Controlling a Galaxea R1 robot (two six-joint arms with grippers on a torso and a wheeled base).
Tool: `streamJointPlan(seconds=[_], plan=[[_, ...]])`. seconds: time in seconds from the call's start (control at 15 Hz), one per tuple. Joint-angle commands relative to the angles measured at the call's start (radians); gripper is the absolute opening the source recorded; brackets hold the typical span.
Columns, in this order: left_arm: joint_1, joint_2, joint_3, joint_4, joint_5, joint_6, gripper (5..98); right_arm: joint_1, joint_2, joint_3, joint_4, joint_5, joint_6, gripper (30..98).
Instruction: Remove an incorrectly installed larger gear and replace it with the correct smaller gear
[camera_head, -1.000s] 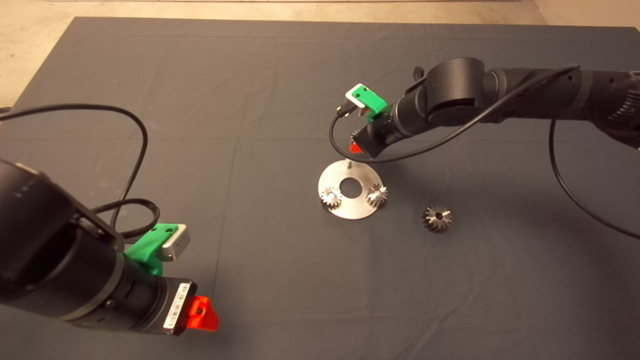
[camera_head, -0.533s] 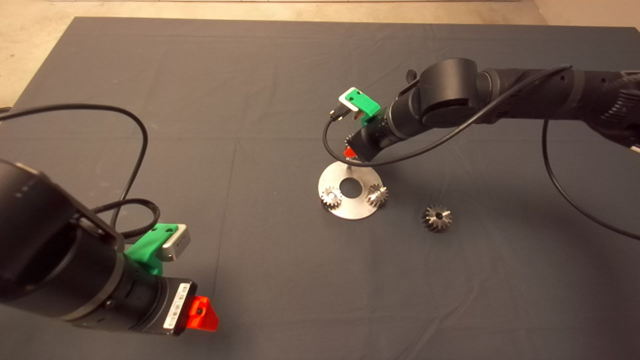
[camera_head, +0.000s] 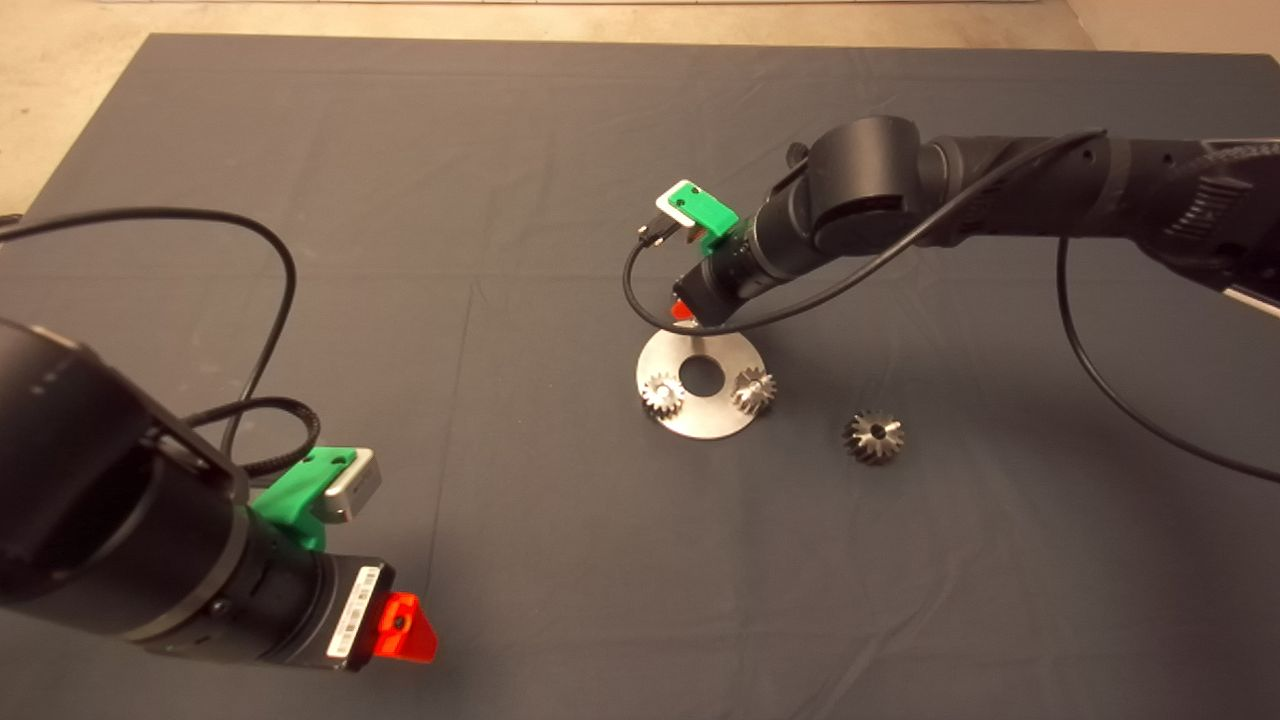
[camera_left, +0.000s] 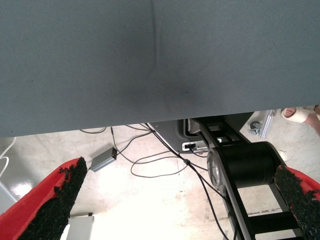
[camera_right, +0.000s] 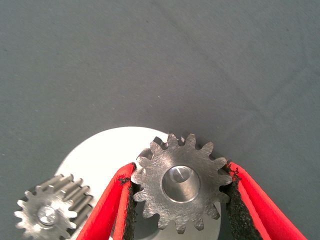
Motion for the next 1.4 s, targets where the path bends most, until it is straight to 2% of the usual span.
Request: streamJointPlan(seconds=[0.0,0.13,0.2,1.33], plan=[[-0.003,-0.001,0.014,-0.017,0.006,-0.001,97.6,0.026,0.003,0.001,0.019,-0.014,-0.003,39.4],[-0.001,-0.001,0.014,-0.017,0.006,-0.001,97.6,0.026,0.0,0.001,0.019,-0.046,-0.005,39.5],[-0.001,-0.001,0.014,-0.017,0.006,-0.002,97.6,0.026,-0.003,0.003,0.019,-0.054,-0.007,39.5],[0.005,0.001,0.014,-0.017,0.005,-0.005,97.6,0.011,0.003,-0.01,0.033,-0.049,-0.013,39.4]])
